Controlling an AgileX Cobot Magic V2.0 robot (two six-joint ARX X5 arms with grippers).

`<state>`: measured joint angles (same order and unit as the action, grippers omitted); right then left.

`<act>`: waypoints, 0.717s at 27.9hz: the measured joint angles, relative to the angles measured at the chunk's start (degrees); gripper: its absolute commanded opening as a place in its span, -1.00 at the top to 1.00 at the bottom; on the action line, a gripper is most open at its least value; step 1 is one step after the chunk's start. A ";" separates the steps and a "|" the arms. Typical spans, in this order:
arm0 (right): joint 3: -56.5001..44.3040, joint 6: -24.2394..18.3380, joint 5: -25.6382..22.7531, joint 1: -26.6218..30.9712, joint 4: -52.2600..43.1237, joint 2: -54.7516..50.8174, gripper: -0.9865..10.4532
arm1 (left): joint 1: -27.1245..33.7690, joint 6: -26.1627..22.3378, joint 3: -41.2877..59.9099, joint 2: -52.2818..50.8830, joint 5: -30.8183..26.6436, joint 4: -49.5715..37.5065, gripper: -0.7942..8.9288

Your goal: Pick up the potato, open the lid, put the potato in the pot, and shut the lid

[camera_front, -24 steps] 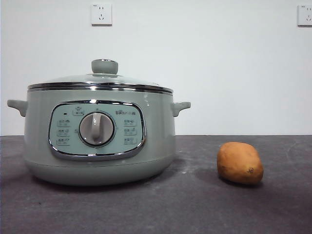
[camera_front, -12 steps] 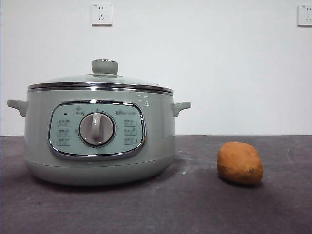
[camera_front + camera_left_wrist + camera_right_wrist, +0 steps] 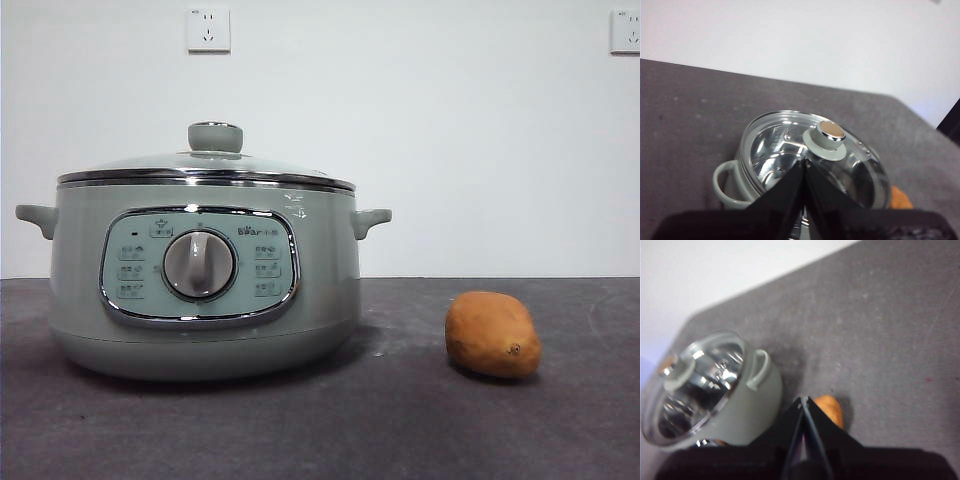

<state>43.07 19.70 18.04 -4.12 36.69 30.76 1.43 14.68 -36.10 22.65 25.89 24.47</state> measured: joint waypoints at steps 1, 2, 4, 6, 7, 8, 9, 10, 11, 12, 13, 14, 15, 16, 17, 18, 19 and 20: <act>1.86 -1.49 0.00 0.00 1.77 1.62 0.83 | 0.00 -1.22 -1.40 1.55 0.00 0.81 0.85; 3.54 -2.91 -0.02 0.00 3.50 3.19 0.83 | 0.00 -2.25 -2.75 3.06 0.00 1.68 0.85; 6.05 -5.22 -0.02 0.00 6.32 5.70 0.83 | 0.00 -3.69 -4.79 5.51 0.02 2.69 0.85; 8.17 -7.54 0.00 0.00 9.01 8.28 0.83 | 0.00 -4.66 -6.73 8.07 0.04 3.74 0.85; 8.92 -8.48 0.00 0.00 10.03 9.33 0.83 | 0.00 -4.92 -7.50 9.22 0.24 4.24 0.84; 9.29 -9.25 0.00 0.00 10.54 10.29 0.83 | 0.00 -5.16 -8.07 10.25 0.72 4.63 0.84; 9.49 -10.08 -0.02 0.00 11.32 11.58 0.83 | 0.00 -5.31 -8.33 11.34 2.05 4.68 0.84; 9.51 -10.58 0.00 0.00 12.00 12.76 0.82 | 0.00 -5.46 -8.35 12.13 3.85 4.96 0.84; 9.51 -10.75 -0.02 0.00 12.37 13.64 0.82 | 0.00 -5.55 -8.35 12.83 5.16 5.22 0.84; 9.51 -11.02 -0.02 0.00 12.72 14.49 0.80 | 0.00 -5.66 -8.35 13.73 6.21 5.55 0.83; 9.51 -11.50 -0.02 0.00 12.87 14.99 0.70 | 0.00 -5.66 -8.35 14.40 6.78 5.77 0.76; 9.51 -11.96 -0.02 0.00 12.90 15.34 0.51 | 0.00 -5.66 -8.35 14.82 7.17 5.86 0.52; 9.51 -12.24 -0.02 0.00 12.90 15.61 0.29 | 0.00 -5.66 -8.35 15.02 7.28 5.88 0.26; 9.51 -12.31 -0.02 0.00 12.90 15.89 0.08 | 0.00 -5.66 -8.37 15.10 7.30 5.88 0.07; 9.51 -12.46 -0.02 0.00 12.87 16.11 -0.01 | 0.00 -5.66 -8.37 15.10 7.32 5.86 0.06; 9.51 -12.50 0.00 0.00 12.63 16.41 -0.02 | 0.00 -5.66 -8.37 15.10 7.34 5.81 0.06; 9.51 -12.61 0.00 -0.15 12.11 16.72 -0.02 | 0.00 -5.66 -8.37 15.13 7.34 5.68 0.06; 9.51 -12.68 -0.04 -0.63 11.39 17.14 -0.02 | -0.02 -5.66 -8.37 15.21 7.34 5.22 0.06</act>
<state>52.58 7.03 18.00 -4.75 48.07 47.90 1.41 9.02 -44.47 37.87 33.23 29.69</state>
